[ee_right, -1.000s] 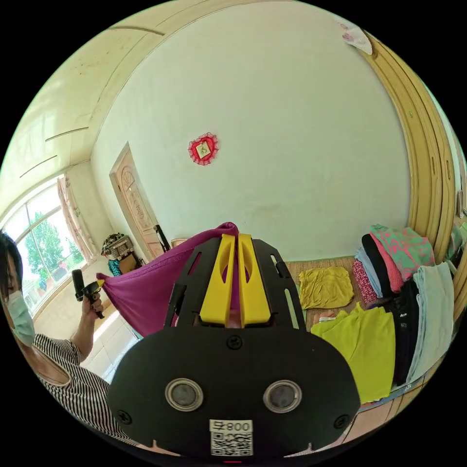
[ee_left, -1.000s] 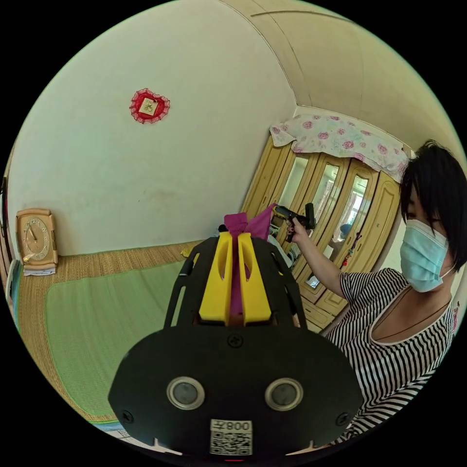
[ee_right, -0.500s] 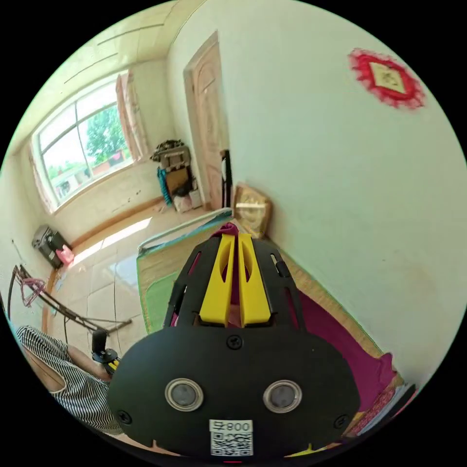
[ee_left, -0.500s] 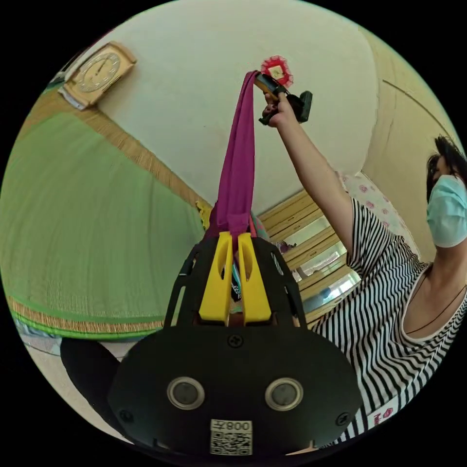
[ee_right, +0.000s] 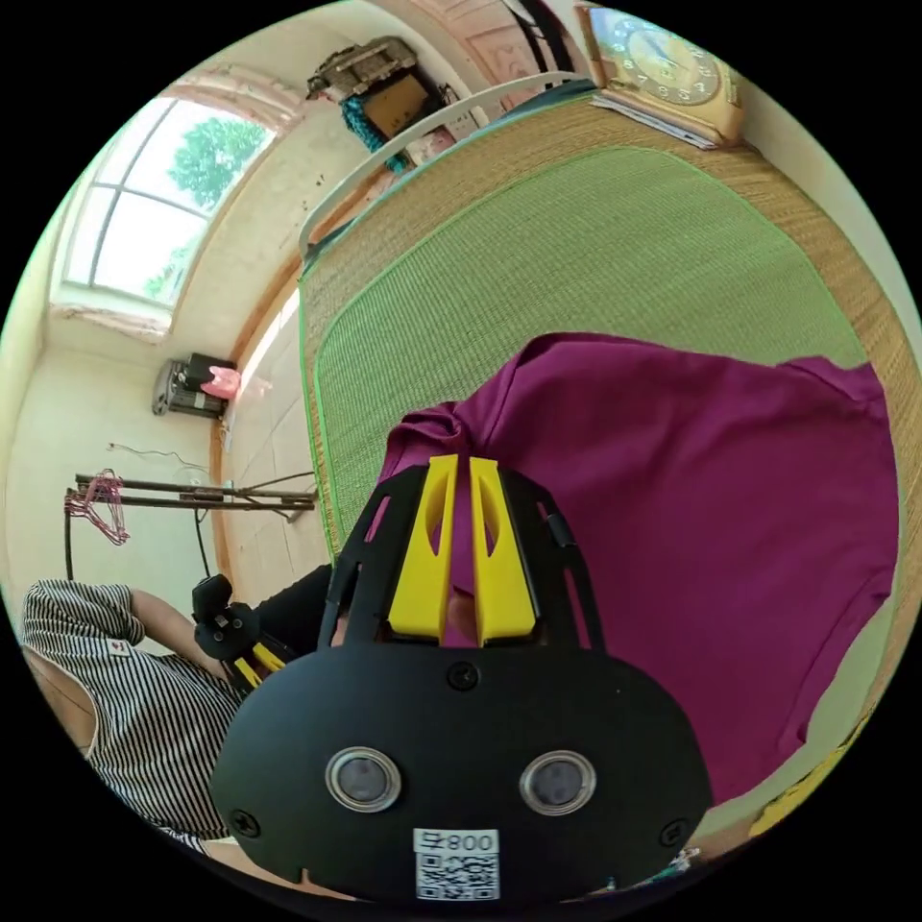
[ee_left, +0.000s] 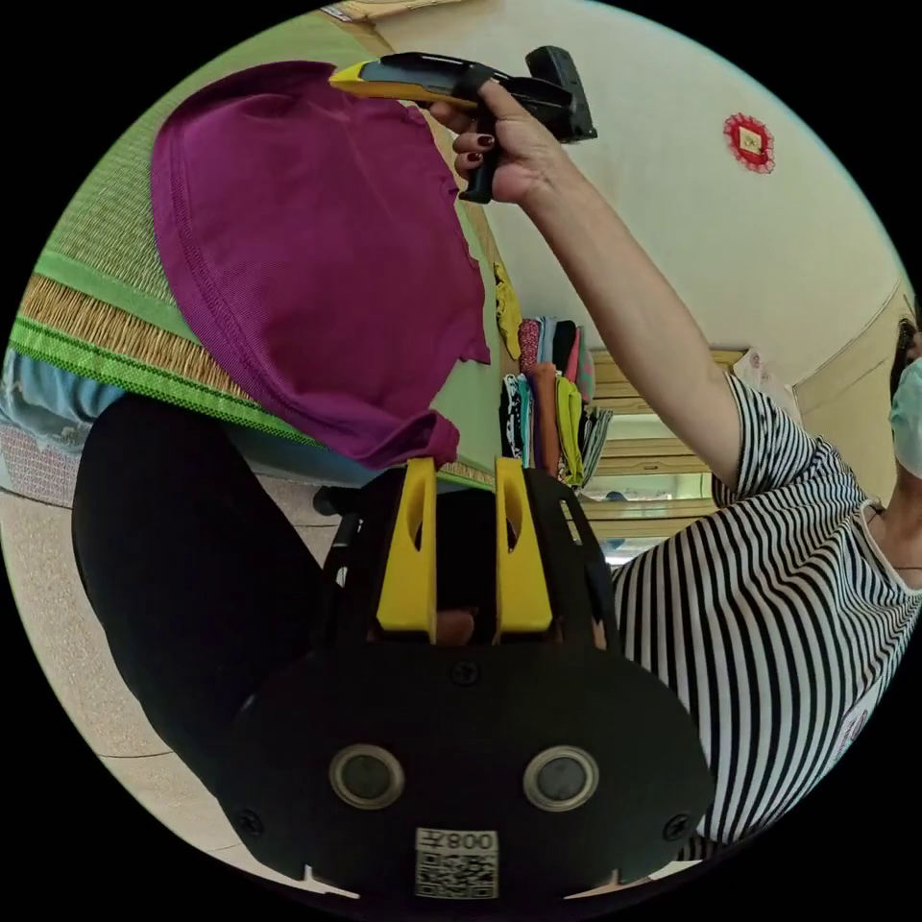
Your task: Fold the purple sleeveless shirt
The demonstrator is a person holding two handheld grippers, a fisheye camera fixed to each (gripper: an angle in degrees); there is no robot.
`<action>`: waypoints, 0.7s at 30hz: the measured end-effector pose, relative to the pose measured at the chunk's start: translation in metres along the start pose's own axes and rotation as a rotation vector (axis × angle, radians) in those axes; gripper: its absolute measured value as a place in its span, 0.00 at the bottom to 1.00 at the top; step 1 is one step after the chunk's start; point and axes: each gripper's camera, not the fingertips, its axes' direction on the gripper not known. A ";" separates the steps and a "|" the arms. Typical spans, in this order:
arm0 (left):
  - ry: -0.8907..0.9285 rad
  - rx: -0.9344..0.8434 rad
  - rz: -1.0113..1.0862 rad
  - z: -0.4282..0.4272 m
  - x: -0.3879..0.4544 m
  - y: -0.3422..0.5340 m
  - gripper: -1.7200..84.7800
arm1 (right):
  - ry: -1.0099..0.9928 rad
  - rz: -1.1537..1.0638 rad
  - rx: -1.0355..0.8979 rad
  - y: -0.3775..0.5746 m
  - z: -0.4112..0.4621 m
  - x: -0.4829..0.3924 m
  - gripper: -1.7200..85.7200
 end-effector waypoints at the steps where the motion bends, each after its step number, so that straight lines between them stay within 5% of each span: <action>1: 0.000 -0.015 0.016 -0.001 0.001 -0.004 0.13 | -0.023 0.020 0.039 0.011 -0.009 0.007 0.07; 9: -0.249 0.040 0.234 -0.045 0.028 -0.061 0.13 | -0.281 0.348 0.480 0.201 -0.065 0.053 0.10; 21: -0.594 0.037 0.337 -0.053 0.030 -0.160 0.14 | -0.596 0.766 0.318 0.353 0.071 0.019 0.09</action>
